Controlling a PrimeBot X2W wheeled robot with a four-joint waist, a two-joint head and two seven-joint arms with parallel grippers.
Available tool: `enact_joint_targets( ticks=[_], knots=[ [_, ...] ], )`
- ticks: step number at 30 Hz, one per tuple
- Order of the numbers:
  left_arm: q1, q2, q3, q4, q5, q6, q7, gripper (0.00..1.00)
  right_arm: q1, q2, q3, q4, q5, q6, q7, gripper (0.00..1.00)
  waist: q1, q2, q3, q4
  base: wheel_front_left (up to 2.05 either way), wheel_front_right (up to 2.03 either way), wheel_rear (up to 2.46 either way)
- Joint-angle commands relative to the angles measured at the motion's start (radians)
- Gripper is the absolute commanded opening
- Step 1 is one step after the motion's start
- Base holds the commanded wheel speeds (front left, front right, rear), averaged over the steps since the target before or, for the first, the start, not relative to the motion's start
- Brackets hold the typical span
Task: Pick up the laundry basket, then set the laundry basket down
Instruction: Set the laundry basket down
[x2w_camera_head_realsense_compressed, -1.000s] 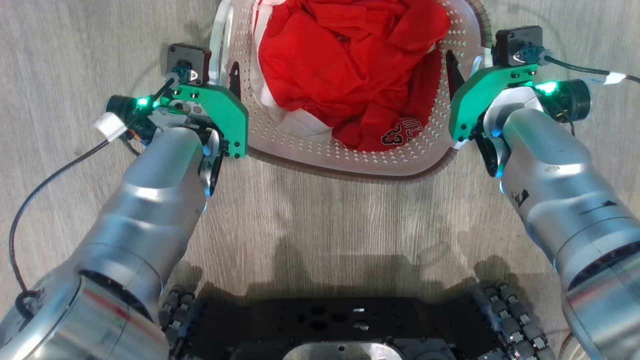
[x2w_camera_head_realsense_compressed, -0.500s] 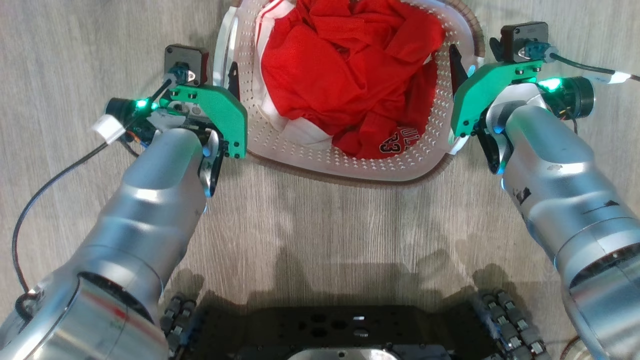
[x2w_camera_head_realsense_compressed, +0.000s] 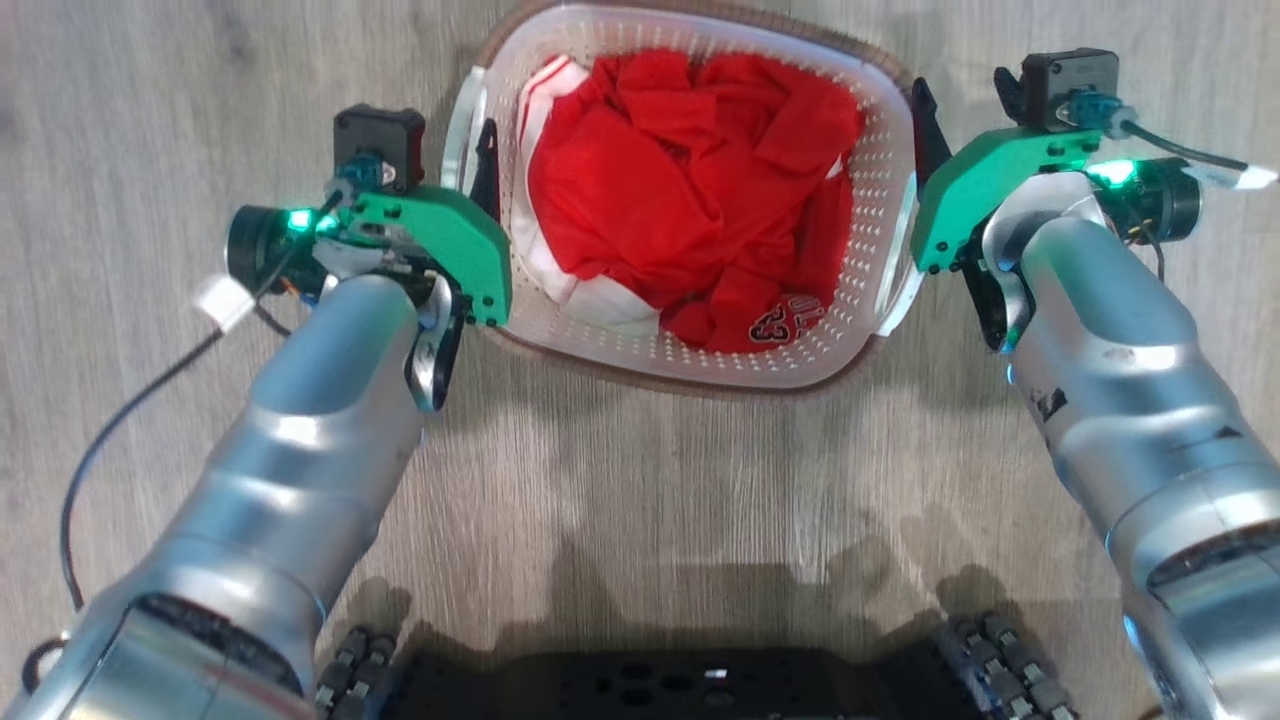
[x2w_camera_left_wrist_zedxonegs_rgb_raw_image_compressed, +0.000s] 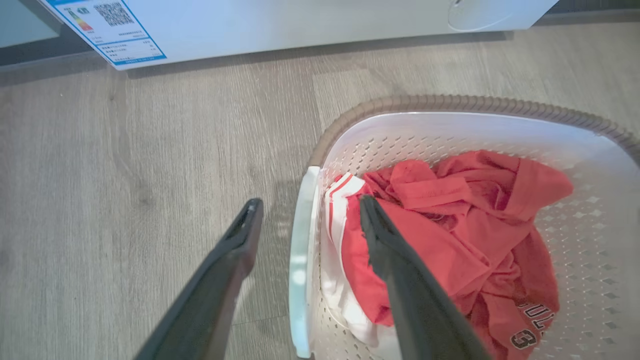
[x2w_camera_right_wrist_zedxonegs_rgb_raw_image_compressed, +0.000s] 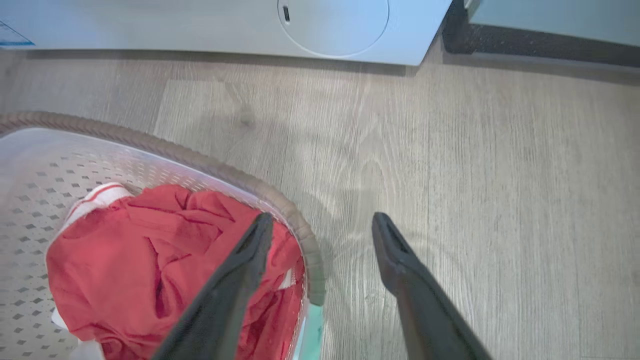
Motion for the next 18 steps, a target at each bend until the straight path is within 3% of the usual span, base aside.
enact_joint_targets(
  ticks=[1, 8, 18],
  knots=[
    [0.043, 0.035, 0.043, -0.042, 0.025, 0.008, -0.008, 1.00, 0.067, 0.018, -0.018, -0.042, -0.029, 0.005, -0.005, 1.00, 0.0000, -0.0001, -0.029, 0.000, 0.00, 0.00, 0.00],
    [0.153, 0.034, 0.163, -0.206, 0.155, 0.005, -0.008, 1.00, 0.176, 0.018, -0.148, -0.230, -0.121, 0.005, -0.005, 1.00, 0.0000, -0.0001, -0.116, 0.006, 0.00, 0.00, 0.00],
    [0.367, 0.020, 0.362, -0.432, 0.323, -0.017, -0.008, 1.00, 0.360, 0.018, -0.187, -0.510, -0.146, 0.005, -0.005, 1.00, 0.0000, -0.0001, -0.282, 0.000, 0.00, 0.00, 0.00]
  ],
)
